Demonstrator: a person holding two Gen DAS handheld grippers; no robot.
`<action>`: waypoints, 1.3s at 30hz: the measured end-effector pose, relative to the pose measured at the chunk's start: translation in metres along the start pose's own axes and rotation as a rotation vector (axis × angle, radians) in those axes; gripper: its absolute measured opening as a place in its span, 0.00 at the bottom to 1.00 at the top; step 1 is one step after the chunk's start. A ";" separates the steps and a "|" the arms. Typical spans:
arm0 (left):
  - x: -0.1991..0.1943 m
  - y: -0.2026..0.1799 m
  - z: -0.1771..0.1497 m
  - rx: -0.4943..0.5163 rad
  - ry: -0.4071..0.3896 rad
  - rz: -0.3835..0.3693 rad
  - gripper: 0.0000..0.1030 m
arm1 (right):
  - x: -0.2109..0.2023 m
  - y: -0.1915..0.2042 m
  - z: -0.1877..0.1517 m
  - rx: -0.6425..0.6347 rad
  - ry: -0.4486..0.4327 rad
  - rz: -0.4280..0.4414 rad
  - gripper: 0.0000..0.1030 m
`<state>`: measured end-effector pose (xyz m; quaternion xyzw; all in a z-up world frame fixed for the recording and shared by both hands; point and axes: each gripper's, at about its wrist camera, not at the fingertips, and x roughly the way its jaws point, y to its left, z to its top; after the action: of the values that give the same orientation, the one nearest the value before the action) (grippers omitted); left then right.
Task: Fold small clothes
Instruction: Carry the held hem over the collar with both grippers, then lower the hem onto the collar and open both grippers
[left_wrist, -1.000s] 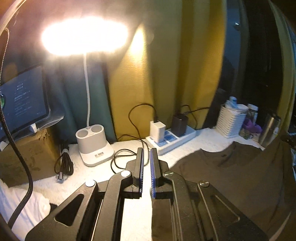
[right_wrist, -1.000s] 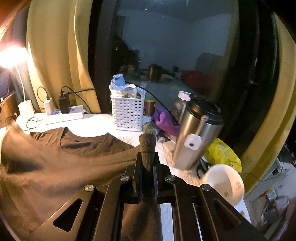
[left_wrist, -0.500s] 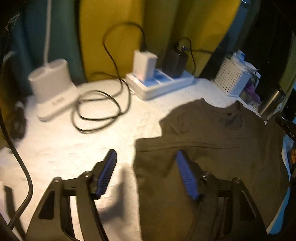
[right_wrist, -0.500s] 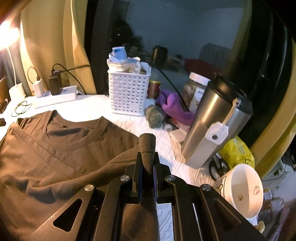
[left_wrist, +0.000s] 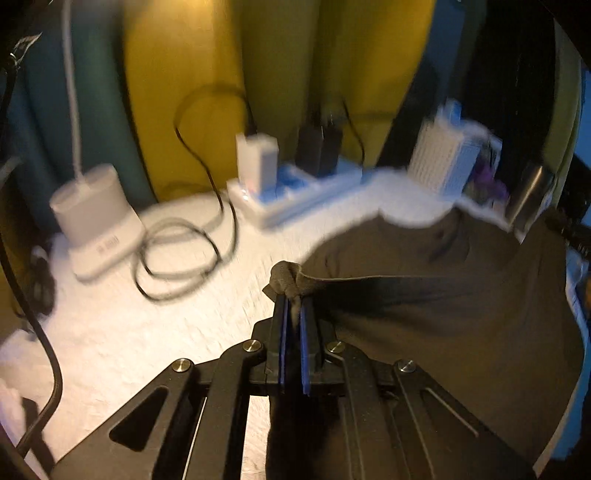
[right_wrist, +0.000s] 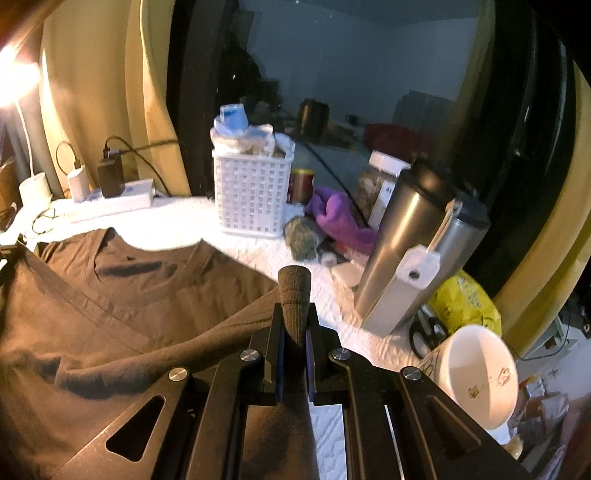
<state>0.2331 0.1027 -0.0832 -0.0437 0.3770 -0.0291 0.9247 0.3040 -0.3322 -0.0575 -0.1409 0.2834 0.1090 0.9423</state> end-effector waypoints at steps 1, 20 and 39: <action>-0.007 0.002 0.005 -0.002 -0.021 0.008 0.04 | -0.002 0.000 0.004 -0.004 -0.010 -0.004 0.08; 0.048 0.035 0.007 -0.028 0.046 0.166 0.04 | 0.078 0.014 0.006 -0.063 0.102 0.007 0.08; 0.023 0.052 0.004 -0.035 0.057 0.329 0.08 | 0.059 -0.004 -0.024 -0.011 0.204 0.013 0.11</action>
<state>0.2536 0.1521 -0.1020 0.0033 0.4057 0.1280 0.9050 0.3417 -0.3367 -0.1092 -0.1546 0.3781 0.1019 0.9070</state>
